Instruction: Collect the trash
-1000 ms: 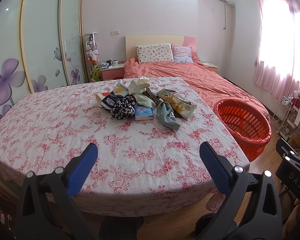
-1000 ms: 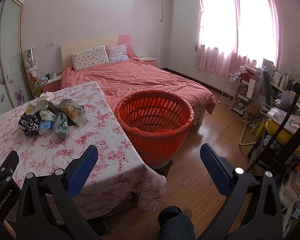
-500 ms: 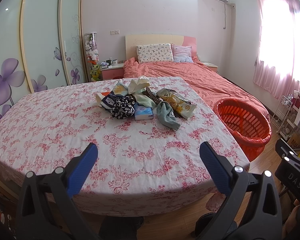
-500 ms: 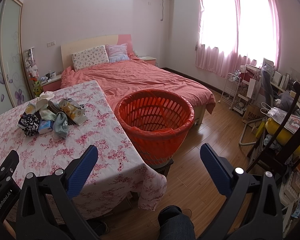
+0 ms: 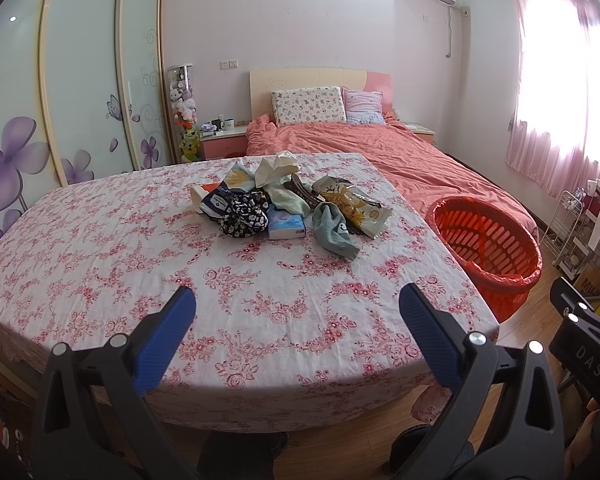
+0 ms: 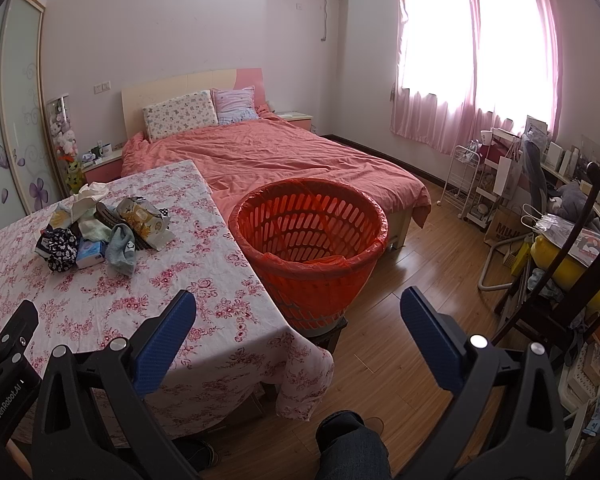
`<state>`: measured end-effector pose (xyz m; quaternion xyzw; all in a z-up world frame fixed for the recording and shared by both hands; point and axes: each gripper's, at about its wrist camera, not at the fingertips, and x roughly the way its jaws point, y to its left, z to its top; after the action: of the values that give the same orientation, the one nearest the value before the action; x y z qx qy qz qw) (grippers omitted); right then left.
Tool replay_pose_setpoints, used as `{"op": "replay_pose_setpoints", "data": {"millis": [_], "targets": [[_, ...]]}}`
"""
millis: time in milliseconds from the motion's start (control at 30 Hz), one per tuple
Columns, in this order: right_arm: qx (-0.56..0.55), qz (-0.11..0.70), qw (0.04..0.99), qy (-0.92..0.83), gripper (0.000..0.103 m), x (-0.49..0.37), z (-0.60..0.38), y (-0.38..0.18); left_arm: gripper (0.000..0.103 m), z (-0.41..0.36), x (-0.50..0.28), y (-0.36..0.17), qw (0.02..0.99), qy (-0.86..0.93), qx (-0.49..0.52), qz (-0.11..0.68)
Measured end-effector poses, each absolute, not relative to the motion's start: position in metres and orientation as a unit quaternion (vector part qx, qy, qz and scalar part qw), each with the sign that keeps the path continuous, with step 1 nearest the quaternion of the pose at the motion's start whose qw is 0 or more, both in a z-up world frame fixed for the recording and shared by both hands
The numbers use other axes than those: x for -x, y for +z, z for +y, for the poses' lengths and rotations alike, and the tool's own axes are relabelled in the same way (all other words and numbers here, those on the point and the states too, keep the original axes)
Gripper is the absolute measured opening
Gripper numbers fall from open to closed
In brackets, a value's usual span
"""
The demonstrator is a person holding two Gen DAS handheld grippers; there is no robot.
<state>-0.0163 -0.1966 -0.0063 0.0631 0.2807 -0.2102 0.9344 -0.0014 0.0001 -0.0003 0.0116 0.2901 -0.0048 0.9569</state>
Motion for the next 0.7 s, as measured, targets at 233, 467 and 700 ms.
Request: {"op": "replay_pose_setpoints", "data": {"millis": [233,467,700], "targets": [[-0.063,0.281,0.934,-0.210,0.101,0.015,-0.197,-0.007,0.099,0.000,0.003,-0.001,0.957,-0.005,-0.012,0.290],[-0.063,0.281,0.935,-0.207,0.101,0.013,-0.197,-0.007,0.099,0.001,0.001,-0.002,0.956,0.000,-0.010,0.293],[-0.060,0.270,0.942,-0.192,0.101,0.003,-0.196,-0.007,0.099,0.025,-0.017,-0.009,0.953,0.022,0.006,0.302]]}}
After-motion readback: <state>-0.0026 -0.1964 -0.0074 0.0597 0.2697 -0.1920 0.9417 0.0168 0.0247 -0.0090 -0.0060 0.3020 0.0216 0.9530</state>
